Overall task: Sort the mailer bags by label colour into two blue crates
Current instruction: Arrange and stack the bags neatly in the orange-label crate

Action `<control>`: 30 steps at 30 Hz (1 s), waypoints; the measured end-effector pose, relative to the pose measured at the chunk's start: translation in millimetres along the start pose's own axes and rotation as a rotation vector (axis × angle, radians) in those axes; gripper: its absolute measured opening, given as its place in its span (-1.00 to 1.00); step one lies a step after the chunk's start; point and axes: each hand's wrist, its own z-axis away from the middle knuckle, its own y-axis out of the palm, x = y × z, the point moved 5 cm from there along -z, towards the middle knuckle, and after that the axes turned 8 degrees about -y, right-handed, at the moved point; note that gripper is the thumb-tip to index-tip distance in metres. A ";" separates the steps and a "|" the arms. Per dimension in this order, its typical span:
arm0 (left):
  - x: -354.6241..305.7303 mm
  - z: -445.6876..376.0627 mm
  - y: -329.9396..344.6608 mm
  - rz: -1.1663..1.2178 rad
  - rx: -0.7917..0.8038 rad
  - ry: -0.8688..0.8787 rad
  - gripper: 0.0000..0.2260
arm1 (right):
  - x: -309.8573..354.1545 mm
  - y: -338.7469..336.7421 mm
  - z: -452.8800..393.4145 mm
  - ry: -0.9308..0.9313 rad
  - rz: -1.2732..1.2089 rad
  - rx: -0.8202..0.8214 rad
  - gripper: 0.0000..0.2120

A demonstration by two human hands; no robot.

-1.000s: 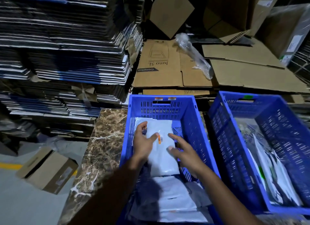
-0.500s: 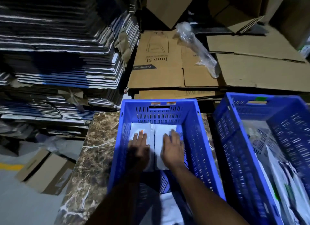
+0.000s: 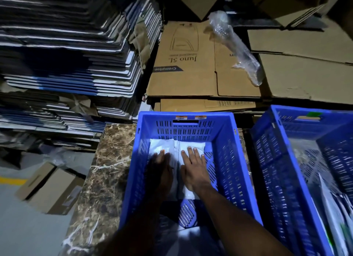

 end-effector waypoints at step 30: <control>-4.2 30.2 3.9 -0.112 -0.060 0.069 -0.57 | 6.9 24.3 52.3 0.123 -0.023 -0.060 -0.44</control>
